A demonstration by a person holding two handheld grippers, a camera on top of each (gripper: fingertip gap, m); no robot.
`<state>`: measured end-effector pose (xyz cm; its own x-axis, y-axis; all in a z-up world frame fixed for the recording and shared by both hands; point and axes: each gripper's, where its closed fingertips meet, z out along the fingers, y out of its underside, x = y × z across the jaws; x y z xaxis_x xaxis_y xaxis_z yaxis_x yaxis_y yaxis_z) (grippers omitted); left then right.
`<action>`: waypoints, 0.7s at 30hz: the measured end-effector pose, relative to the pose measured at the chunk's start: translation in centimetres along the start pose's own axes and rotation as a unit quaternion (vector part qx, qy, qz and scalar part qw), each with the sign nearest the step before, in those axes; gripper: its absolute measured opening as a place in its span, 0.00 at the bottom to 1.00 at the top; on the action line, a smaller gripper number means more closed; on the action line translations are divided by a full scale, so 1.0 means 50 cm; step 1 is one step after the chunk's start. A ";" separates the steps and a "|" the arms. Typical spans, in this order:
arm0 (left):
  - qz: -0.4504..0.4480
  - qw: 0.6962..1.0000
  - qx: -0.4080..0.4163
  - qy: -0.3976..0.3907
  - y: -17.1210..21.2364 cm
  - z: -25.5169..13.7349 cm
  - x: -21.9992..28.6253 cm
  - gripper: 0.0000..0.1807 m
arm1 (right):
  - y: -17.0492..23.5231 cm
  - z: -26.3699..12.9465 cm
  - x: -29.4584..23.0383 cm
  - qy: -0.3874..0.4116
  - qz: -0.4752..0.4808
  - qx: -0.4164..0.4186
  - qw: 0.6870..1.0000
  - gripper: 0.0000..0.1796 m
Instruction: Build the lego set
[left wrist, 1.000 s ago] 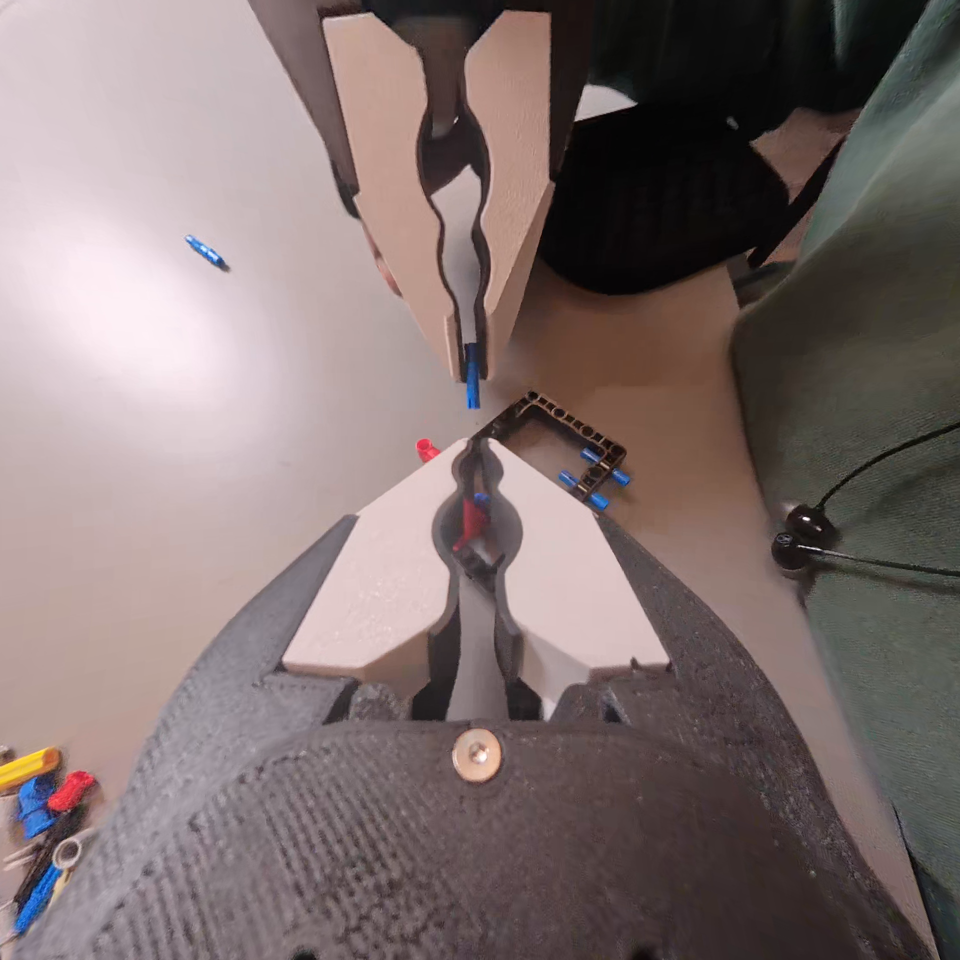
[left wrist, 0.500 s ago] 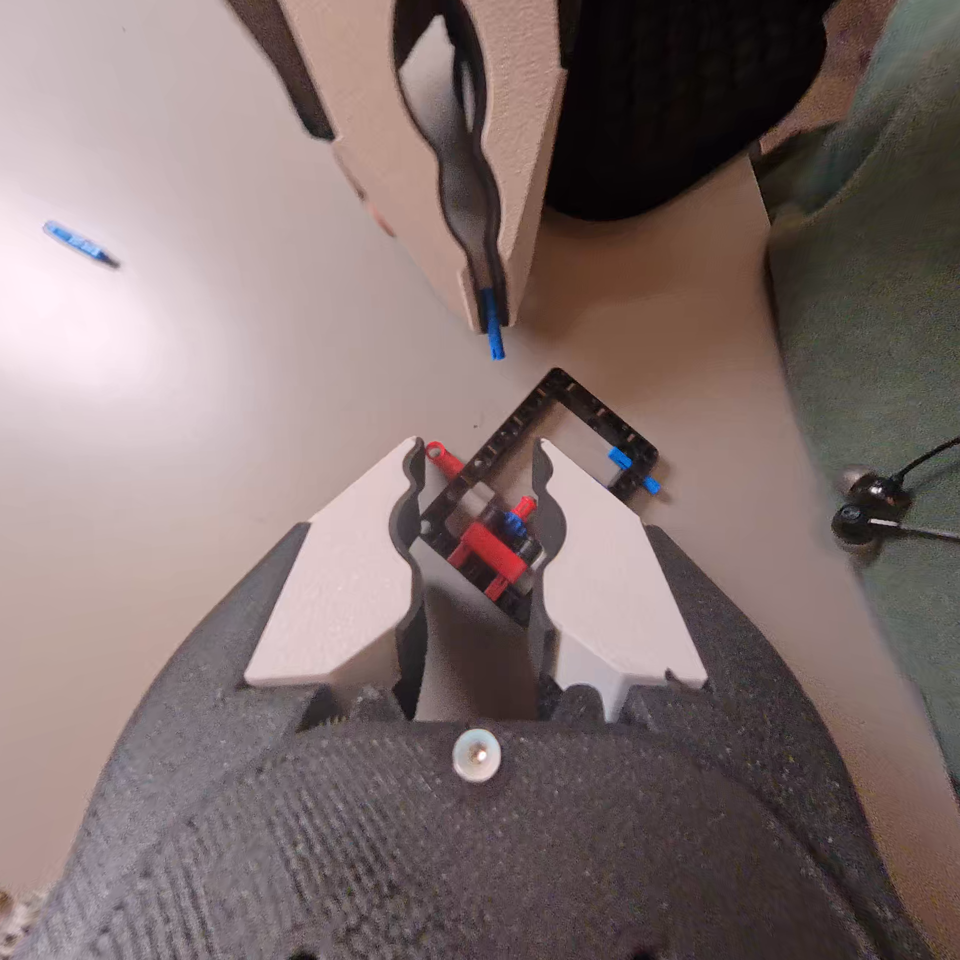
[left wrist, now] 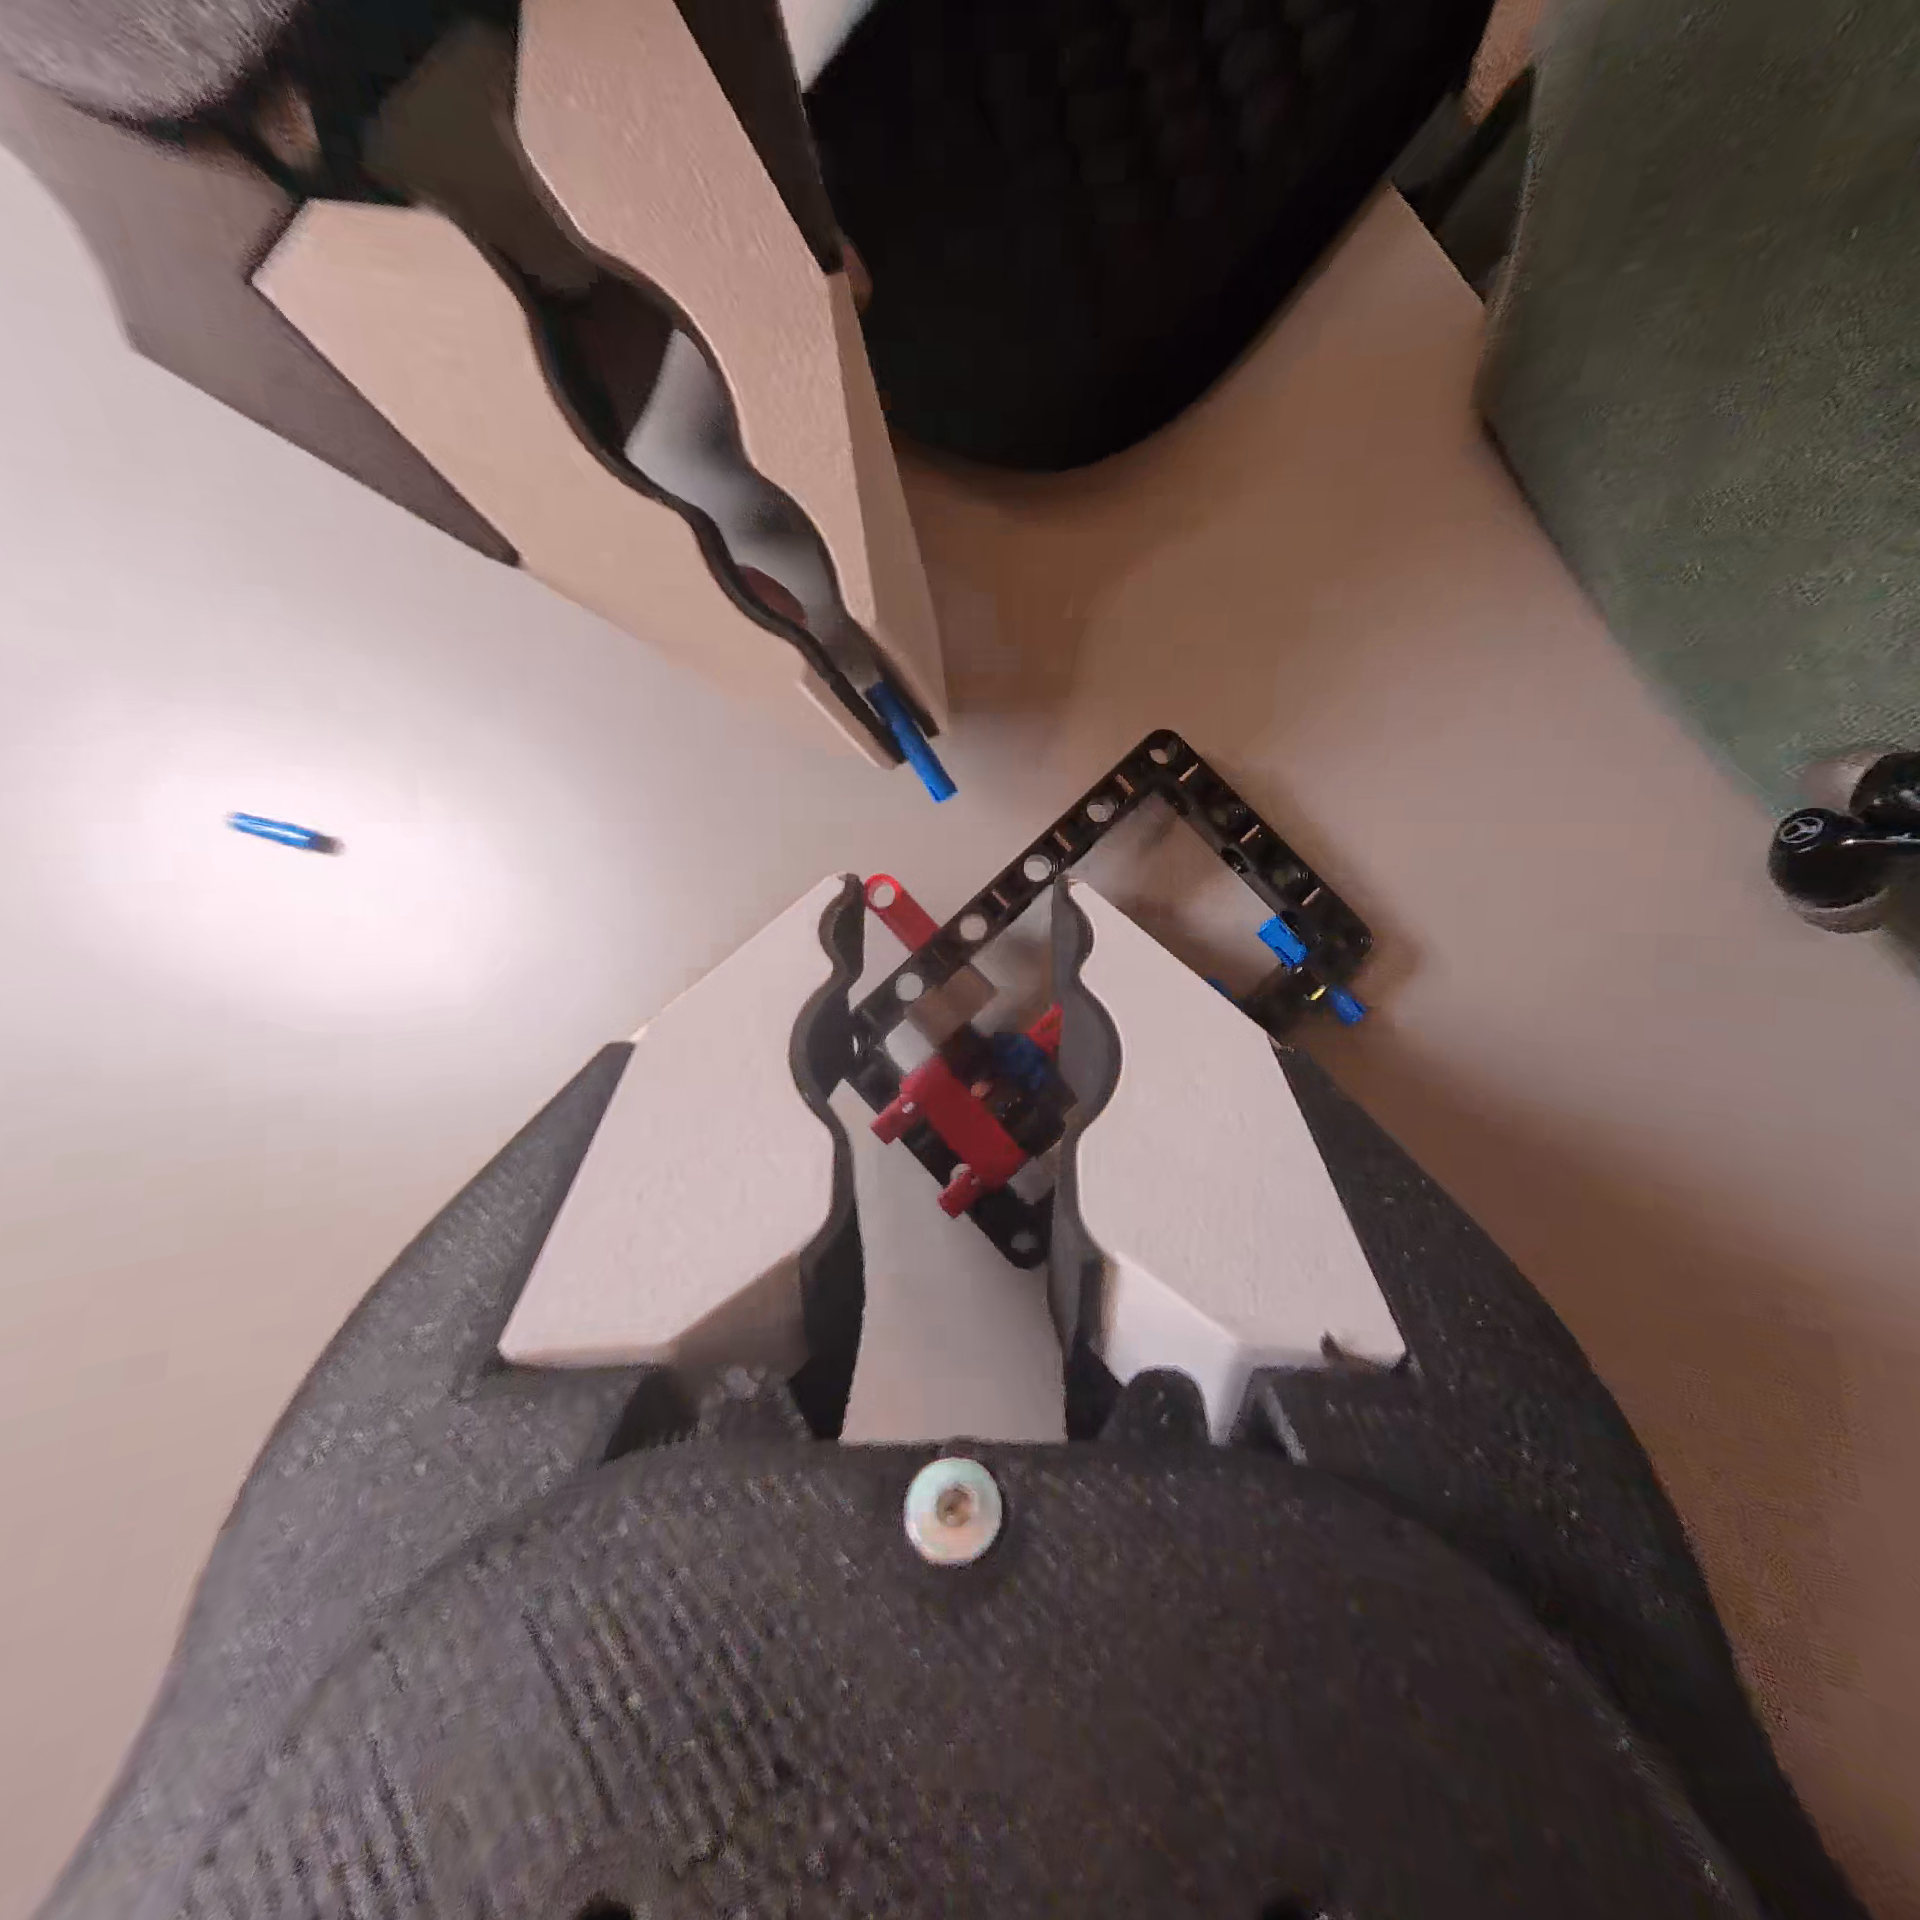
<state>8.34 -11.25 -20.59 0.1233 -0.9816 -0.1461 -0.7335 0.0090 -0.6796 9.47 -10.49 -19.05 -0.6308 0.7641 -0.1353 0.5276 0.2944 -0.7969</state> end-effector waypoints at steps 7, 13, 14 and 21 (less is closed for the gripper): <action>0.059 0.992 0.058 -0.100 -0.026 -0.025 -0.008 0.19 | -0.015 0.008 -0.023 -0.029 -0.012 0.009 0.999 0.02; 0.046 0.991 0.063 -0.108 -0.020 -0.022 -0.007 0.19 | -0.021 0.021 -0.028 -0.027 -0.020 0.003 0.999 0.02; 0.045 0.991 0.064 -0.108 -0.019 -0.021 -0.007 0.19 | -0.021 0.022 -0.029 -0.028 -0.019 0.004 0.999 0.02; 0.045 0.987 0.085 -0.129 -0.017 -0.022 -0.009 0.19 | -0.021 0.023 -0.025 -0.039 0.007 0.028 0.999 0.02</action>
<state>8.16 -11.03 -19.16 0.2447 -0.8944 -0.3745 -0.6292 0.1474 -0.7632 9.05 -12.39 -18.73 -0.6675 0.7197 -0.1912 0.5059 0.2499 -0.8256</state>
